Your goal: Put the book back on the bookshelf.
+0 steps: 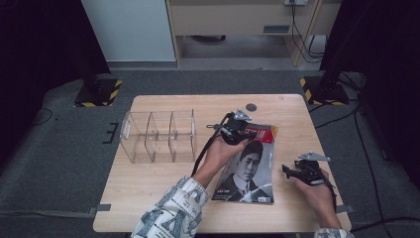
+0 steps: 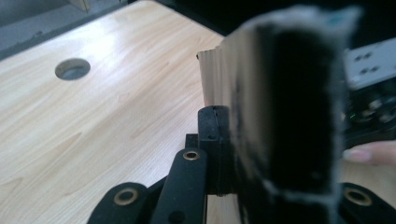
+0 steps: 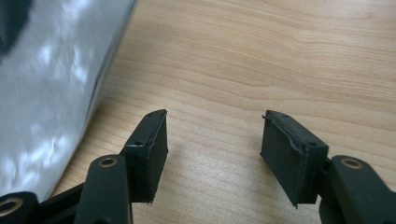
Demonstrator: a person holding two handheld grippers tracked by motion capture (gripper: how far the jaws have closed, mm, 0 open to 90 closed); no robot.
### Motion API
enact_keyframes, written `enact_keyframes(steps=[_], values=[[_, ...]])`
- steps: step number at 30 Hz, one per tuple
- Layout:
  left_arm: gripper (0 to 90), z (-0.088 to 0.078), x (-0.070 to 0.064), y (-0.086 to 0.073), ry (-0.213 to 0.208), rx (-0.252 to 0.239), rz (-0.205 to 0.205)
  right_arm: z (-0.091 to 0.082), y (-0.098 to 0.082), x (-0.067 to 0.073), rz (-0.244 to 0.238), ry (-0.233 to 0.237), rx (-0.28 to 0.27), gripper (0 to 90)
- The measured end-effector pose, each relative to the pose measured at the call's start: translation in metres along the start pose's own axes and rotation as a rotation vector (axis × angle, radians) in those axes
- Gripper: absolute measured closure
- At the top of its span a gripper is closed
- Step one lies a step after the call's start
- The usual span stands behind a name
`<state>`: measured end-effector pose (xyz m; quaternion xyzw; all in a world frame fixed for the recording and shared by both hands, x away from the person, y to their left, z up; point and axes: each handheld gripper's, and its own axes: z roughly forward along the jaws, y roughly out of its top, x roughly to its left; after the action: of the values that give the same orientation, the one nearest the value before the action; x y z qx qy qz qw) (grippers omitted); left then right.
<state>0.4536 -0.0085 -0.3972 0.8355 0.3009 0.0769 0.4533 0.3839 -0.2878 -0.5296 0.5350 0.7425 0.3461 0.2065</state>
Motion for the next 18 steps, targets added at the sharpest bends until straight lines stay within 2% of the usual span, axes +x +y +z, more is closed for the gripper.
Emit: enact_keyframes(steps=[7, 12, 14, 18], values=[[86.8, -0.026, -0.005, 0.015, 0.001, -0.065, 0.018, 0.002, -0.002, -0.001, 0.002, -0.007, 0.005, 38.5], [86.9, -0.045, -0.004, 0.024, -0.012, -0.147, 0.017, 0.005, -0.004, 0.001, -0.001, 0.007, -0.019, 32.6], [86.9, -0.050, -0.003, 0.027, -0.013, -0.158, 0.020, 0.006, -0.005, 0.003, -0.032, -0.001, -0.021, 30.9], [86.9, -0.060, -0.003, 0.032, 0.001, -0.181, 0.035, 0.007, -0.004, 0.005, -0.059, -0.010, -0.013, 29.0]])
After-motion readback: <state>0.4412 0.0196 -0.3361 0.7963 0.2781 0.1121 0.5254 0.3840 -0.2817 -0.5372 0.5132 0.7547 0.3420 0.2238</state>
